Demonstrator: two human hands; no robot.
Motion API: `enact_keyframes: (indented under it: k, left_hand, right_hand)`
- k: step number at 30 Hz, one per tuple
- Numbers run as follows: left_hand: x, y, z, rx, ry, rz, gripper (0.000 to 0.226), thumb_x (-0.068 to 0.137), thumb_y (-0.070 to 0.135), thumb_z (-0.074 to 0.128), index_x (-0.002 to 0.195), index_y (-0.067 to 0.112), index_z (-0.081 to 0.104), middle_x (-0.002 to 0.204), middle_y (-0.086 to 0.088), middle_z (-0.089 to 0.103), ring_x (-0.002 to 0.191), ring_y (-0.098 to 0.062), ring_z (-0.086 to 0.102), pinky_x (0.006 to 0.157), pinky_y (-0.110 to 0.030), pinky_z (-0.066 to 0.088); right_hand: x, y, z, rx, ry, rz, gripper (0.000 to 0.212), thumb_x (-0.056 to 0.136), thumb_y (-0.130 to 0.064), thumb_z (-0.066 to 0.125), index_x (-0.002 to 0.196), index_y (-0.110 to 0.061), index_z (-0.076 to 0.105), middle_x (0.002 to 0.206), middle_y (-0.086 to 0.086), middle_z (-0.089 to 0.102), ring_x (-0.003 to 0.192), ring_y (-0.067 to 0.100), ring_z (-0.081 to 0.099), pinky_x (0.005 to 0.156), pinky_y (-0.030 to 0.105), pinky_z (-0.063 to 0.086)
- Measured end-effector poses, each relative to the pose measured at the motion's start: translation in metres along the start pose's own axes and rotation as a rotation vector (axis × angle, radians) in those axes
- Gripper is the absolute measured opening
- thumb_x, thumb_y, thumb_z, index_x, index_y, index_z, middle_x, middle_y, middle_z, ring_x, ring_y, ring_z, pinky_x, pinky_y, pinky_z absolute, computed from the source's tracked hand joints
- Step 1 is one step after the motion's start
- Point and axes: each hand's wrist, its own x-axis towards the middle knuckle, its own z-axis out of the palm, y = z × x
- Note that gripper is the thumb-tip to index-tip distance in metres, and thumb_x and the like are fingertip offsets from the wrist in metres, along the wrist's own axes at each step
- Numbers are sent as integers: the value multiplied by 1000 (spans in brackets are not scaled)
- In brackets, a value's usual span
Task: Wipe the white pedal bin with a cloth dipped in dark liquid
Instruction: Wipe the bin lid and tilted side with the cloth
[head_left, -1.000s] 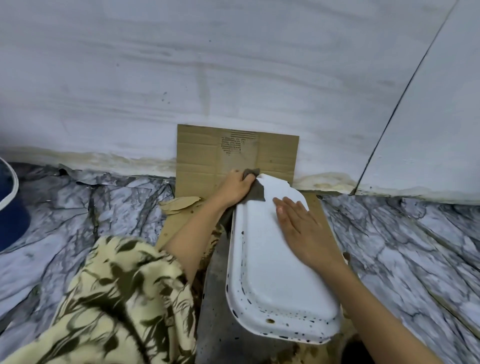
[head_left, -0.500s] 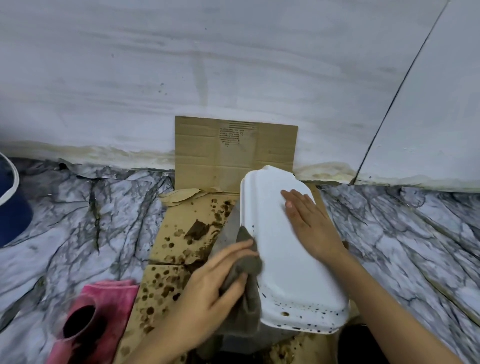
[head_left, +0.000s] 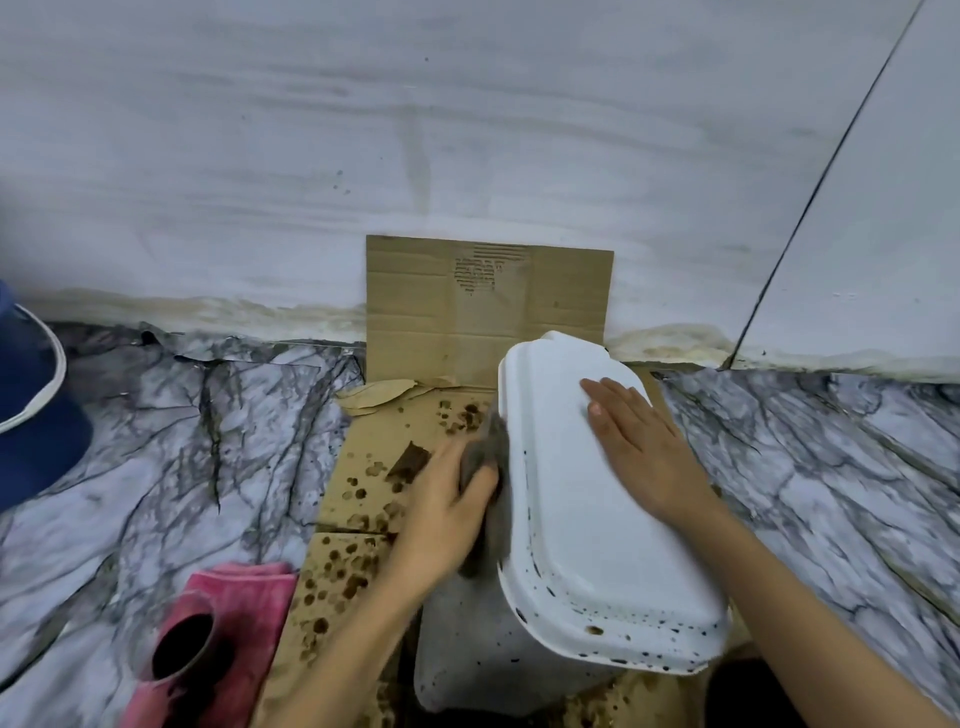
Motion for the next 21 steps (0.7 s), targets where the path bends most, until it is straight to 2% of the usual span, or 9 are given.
enact_keyframes:
  k: [2,4,6,10,13,15,17,19,21]
  left_hand:
    - [-50,-4,-1,-90,-43,-40,28,96,18,49,107,40,63,101,4,68,97,-5,62,84,-23,49]
    - [-76,-7,0,-105,-42,-58,29,94,21,53,107,46,62,104,14,68,98,4,62,81,-13,47]
    - [-73,-6,4,-94,54,-62,29,94,17,53,106,41,64,102,23,68,95,10,61,76,-5,44]
    - [-19,4,3,-215,357,-199,17,96,19,48,101,19,65,80,14,67,73,7,60,61,-4,43]
    - [11,12,-9,-198,339,-175,19,97,23,49,103,18,66,87,4,69,79,-9,63,65,-19,47]
    - [5,15,-15,-170,311,-142,16,97,22,50,97,22,67,87,-6,70,80,-16,64,69,-30,48]
    - [-22,16,-18,-130,302,-87,19,94,18,54,91,31,67,82,-1,72,73,-8,63,63,-21,46]
    - [-59,17,-18,-57,274,-33,19,90,25,57,101,37,68,85,7,73,68,0,61,60,-8,43]
    - [-89,24,-21,58,215,49,25,88,39,60,111,35,68,97,15,72,64,-4,60,63,-4,43]
  right_hand:
    - [-1,5,-3,16,-1,4,47,99,-50,21,145,-42,27,155,-19,21,145,2,8,120,35,7]
    - [-1,5,-5,20,0,-1,47,99,-49,22,145,-40,28,155,-18,22,145,3,9,120,36,8]
    - [-1,0,-3,-2,8,-17,47,100,-46,21,146,-38,29,155,-16,23,145,4,10,120,37,9]
    - [0,-23,10,-56,-6,-44,48,99,-47,17,146,-41,25,156,-15,20,146,7,9,120,36,6]
    - [8,-40,21,-103,-29,-43,49,99,-50,15,147,-42,21,158,-15,14,147,9,4,118,33,2]
    - [11,-43,24,-129,-38,-49,49,99,-50,14,147,-42,21,158,-14,13,147,10,4,118,33,2]
    - [11,-41,25,-137,-32,-55,49,99,-50,14,147,-43,21,158,-15,14,146,9,5,118,33,3]
    - [8,-35,21,-121,-19,-41,48,98,-50,16,146,-44,22,157,-16,16,146,8,7,118,32,4]
    - [4,-26,16,-127,-2,-37,49,98,-50,16,146,-43,23,156,-17,18,146,6,9,119,33,6]
